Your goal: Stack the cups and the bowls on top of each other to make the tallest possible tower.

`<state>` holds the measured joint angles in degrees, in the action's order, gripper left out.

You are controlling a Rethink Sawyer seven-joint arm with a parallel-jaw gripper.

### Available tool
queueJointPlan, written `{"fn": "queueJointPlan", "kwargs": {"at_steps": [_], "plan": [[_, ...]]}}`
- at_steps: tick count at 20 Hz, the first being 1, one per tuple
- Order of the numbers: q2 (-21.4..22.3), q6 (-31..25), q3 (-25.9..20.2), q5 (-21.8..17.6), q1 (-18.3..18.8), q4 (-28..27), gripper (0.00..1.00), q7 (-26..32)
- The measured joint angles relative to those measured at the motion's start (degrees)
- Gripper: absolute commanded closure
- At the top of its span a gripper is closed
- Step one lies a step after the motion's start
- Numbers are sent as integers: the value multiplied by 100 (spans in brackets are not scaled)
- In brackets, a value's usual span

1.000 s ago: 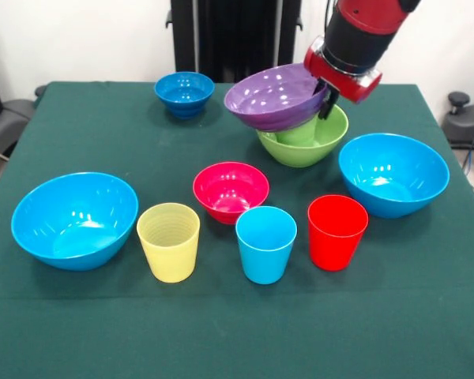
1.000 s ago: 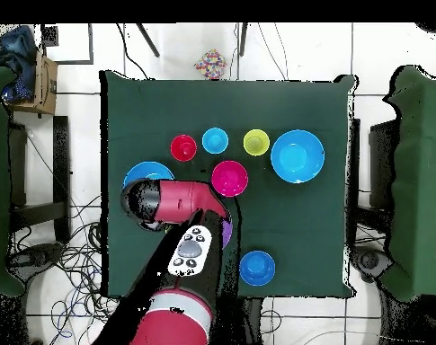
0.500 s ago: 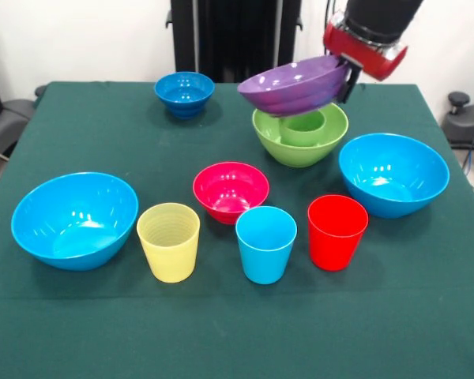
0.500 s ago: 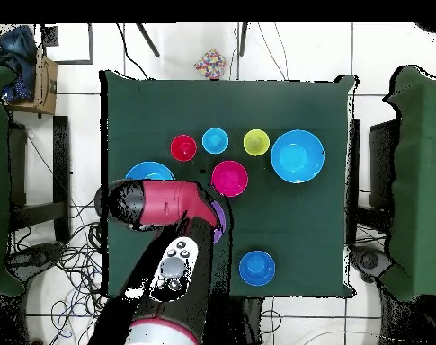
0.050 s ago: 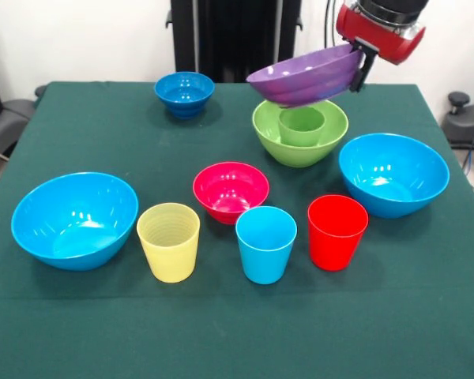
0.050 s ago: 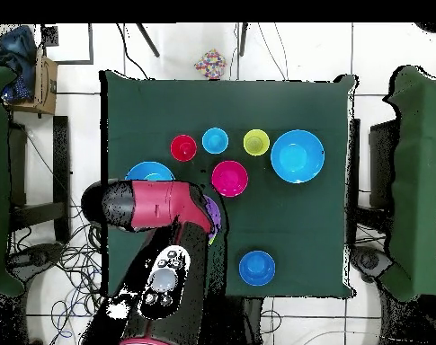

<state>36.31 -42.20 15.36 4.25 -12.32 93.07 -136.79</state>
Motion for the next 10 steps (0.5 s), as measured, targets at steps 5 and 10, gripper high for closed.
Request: {"fn": "queueJointPlan", "kwargs": {"at_steps": [5,10], "plan": [[9,-22,7,-1,-5,6,100,0],[6,-511,153,-15,-163,-5,100,0]]}}
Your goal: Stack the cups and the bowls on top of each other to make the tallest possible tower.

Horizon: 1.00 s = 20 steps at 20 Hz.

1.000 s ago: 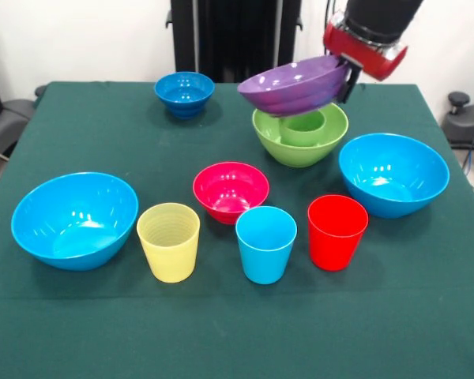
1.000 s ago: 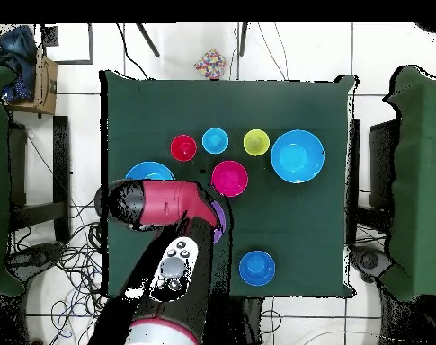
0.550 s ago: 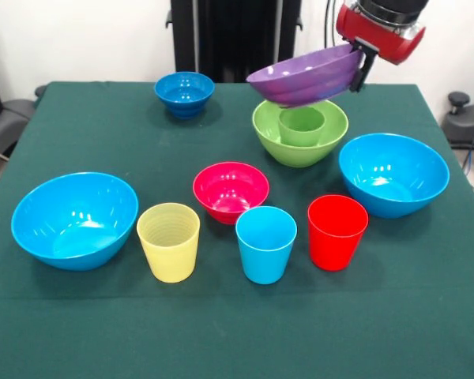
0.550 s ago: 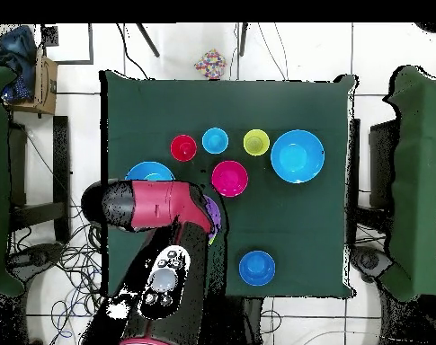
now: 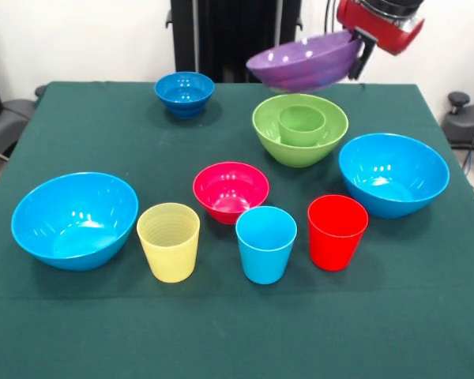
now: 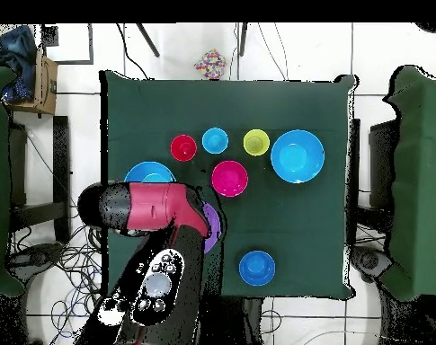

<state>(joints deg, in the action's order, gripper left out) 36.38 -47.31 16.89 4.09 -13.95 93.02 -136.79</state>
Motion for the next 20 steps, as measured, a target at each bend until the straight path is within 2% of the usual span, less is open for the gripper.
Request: {"fn": "queueJointPlan", "kwargs": {"at_steps": [13,20], "plan": [[-52,-1823,340,-415,-652,-320,100,0],[-407,-2526,591,-714,-1029,-834,100,0]]}}
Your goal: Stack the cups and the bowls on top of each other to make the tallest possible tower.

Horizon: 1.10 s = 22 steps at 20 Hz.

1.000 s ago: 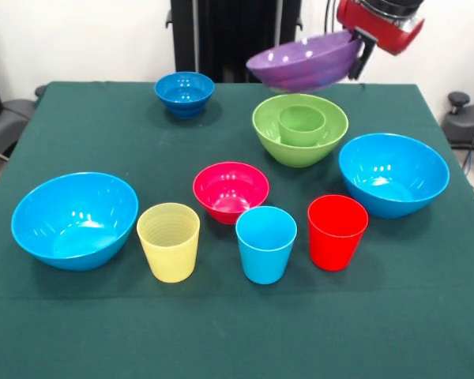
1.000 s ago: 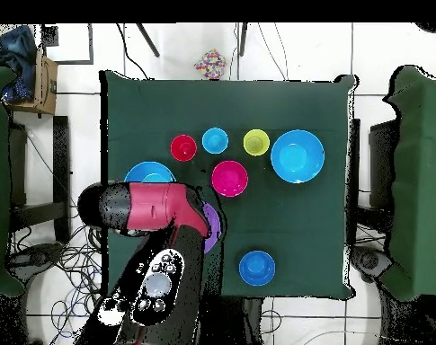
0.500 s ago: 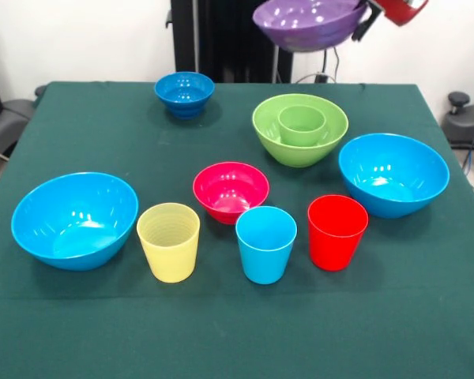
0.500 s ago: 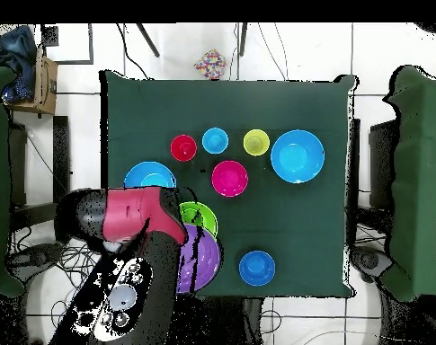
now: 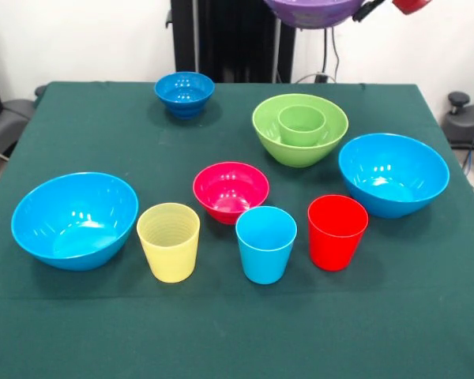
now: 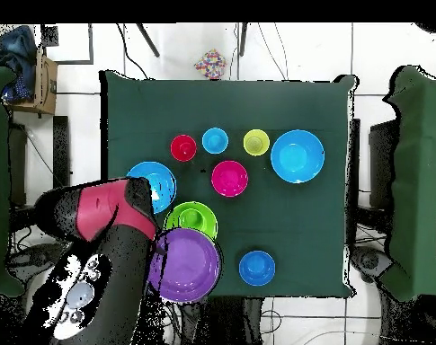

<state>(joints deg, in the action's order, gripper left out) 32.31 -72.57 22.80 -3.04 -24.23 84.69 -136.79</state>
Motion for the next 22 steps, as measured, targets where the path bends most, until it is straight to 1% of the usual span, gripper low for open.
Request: {"fn": "queueJointPlan", "kwargs": {"at_steps": [5,8,9,13,20,22], "plan": [[-340,-420,257,-269,-172,-405,100,0],[-470,-497,379,-399,-205,-546,100,0],[-586,-503,499,-512,-224,-649,100,0],[-840,-501,768,-709,-233,-810,100,0],[-1165,-501,1057,-747,-305,-925,100,-69],[-1316,-501,1151,-749,-368,-974,100,-132]]}}
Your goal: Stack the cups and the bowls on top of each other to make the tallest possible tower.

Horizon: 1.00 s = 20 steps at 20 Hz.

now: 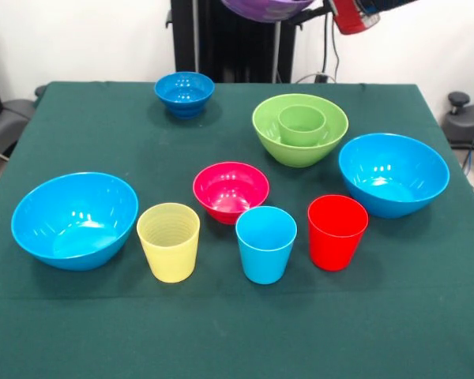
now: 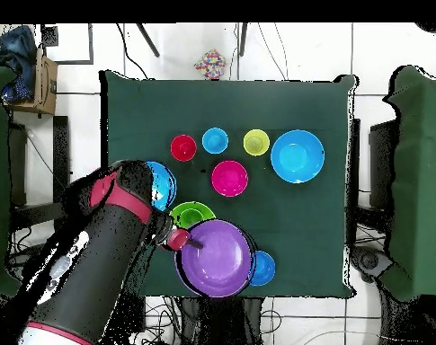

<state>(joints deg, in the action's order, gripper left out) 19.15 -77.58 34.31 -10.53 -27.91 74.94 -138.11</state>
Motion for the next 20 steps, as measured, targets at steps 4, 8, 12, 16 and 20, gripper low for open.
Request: {"fn": "queueJointPlan", "kwargs": {"at_steps": [4,8,12,16,20], "plan": [[-282,0,185,2,-160,-142,100,-175],[-541,0,288,5,-277,-323,100,-443],[-723,0,299,8,-293,-458,100,-649],[-910,-1,300,39,-292,-580,100,-832],[-1042,0,300,133,-273,-678,100,-929]]}}
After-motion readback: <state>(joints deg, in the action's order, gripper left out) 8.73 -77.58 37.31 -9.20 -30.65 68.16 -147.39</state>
